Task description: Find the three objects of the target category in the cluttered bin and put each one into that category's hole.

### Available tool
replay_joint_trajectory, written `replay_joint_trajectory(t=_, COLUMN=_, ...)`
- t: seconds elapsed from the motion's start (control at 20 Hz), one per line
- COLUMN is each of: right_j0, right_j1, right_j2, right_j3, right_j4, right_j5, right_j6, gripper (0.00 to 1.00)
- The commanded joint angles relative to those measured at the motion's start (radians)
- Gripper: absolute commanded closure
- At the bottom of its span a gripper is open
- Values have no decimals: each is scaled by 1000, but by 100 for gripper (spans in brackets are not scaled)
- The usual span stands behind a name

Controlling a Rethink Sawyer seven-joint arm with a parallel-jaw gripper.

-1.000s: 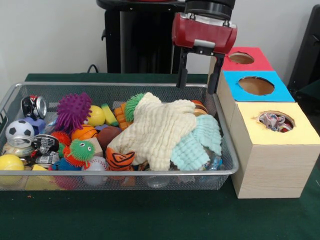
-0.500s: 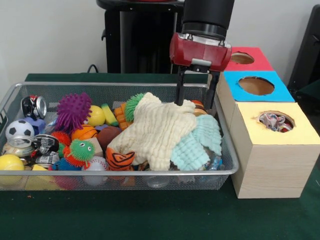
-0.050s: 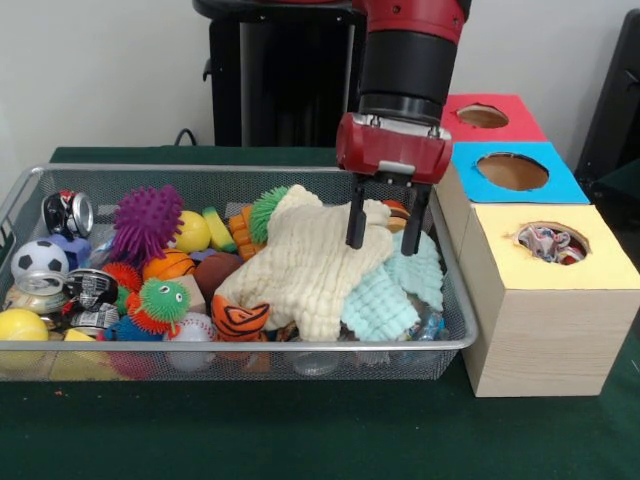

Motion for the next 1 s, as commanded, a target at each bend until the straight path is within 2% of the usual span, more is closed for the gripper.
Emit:
replay_joint_trajectory(t=0.05, right_j0=-23, right_j1=139, right_j2=32, right_j3=53, right_j4=-31, right_j5=-66, right_j6=170, gripper=0)
replay_joint_trajectory(t=0.35, right_j0=-22, right_j1=192, right_j2=34, right_j3=35, right_j4=-12, right_j5=-87, right_j6=177, gripper=0)
replay_joint_trajectory(t=0.55, right_j0=-44, right_j1=191, right_j2=54, right_j3=45, right_j4=-17, right_j5=-48, right_j6=169, gripper=0)
replay_joint_trajectory(t=0.8, right_j0=-74, right_j1=175, right_j2=80, right_j3=58, right_j4=-15, right_j5=55, right_j6=142, gripper=0)
replay_joint_trajectory(t=1.0, right_j0=-92, right_j1=177, right_j2=100, right_j3=57, right_j4=-20, right_j5=83, right_j6=127, gripper=0)
